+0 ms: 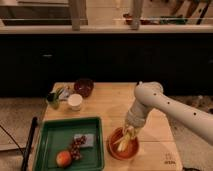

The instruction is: Place banana in red bowl

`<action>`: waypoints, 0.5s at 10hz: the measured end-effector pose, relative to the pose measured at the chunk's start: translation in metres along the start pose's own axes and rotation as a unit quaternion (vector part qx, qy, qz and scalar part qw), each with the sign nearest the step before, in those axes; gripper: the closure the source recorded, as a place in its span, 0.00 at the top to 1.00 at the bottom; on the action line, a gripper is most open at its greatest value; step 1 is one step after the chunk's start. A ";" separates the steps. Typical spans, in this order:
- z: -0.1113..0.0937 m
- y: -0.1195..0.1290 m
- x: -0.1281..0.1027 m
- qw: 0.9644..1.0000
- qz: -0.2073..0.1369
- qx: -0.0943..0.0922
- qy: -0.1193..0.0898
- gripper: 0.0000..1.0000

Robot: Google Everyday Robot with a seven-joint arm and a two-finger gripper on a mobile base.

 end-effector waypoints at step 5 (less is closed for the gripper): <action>-0.007 0.012 0.010 1.000 0.009 0.004 0.002 0.80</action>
